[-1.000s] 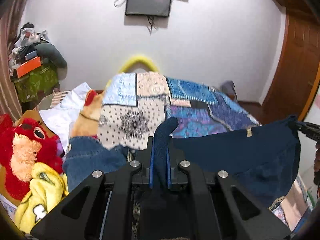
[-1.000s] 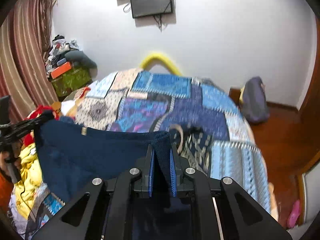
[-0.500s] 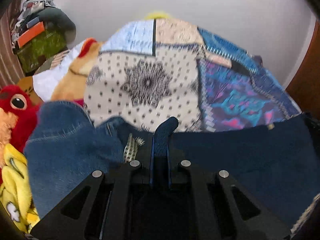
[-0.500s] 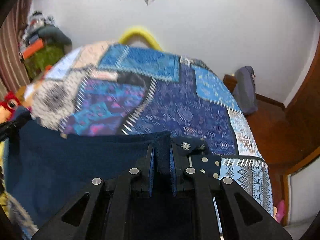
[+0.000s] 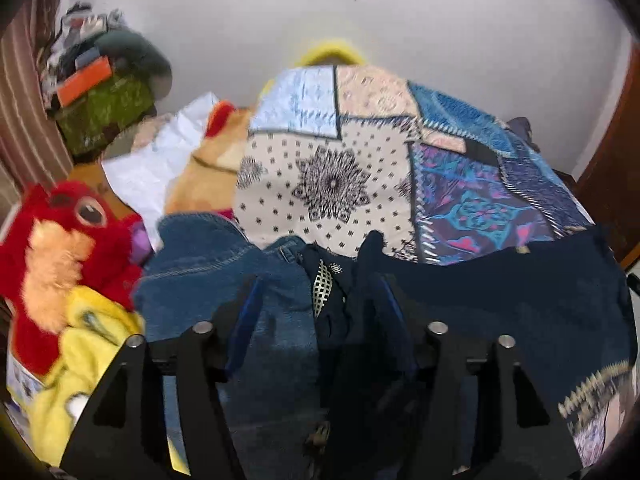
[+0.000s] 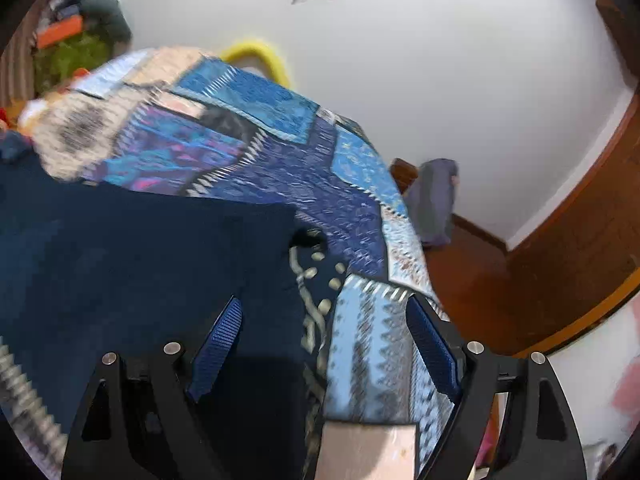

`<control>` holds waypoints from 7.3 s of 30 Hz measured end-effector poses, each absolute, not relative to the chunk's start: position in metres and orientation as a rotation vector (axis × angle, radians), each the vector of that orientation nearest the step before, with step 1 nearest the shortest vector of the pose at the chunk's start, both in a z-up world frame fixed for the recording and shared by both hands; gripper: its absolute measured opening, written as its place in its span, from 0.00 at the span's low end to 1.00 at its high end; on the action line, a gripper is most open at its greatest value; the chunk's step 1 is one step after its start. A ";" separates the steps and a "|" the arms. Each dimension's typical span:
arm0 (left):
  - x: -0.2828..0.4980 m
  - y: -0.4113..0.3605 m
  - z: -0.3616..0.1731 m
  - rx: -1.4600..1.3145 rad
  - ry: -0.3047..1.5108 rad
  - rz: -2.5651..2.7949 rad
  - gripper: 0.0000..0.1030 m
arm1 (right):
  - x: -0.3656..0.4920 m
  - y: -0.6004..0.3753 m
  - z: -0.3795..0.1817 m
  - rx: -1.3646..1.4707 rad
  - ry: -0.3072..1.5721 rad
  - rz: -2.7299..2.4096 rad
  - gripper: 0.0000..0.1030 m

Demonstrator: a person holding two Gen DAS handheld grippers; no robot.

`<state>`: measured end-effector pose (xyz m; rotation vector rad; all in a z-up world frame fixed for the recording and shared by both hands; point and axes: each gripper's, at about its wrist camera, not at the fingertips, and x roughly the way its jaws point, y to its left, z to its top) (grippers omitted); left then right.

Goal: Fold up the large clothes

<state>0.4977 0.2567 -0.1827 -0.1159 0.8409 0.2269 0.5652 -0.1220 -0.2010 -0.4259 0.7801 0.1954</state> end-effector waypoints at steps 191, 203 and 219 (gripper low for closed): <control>0.501 0.103 -0.194 -0.200 0.961 -0.259 0.89 | 0.534 -0.159 -0.223 0.212 1.108 0.576 0.97; 0.561 0.106 -0.257 -0.529 1.051 -0.410 0.95 | 0.586 -0.132 -0.275 0.342 1.173 0.676 0.97; 0.503 0.096 -0.173 -0.378 0.925 -0.404 0.55 | 0.543 -0.105 -0.209 0.278 1.086 0.691 0.33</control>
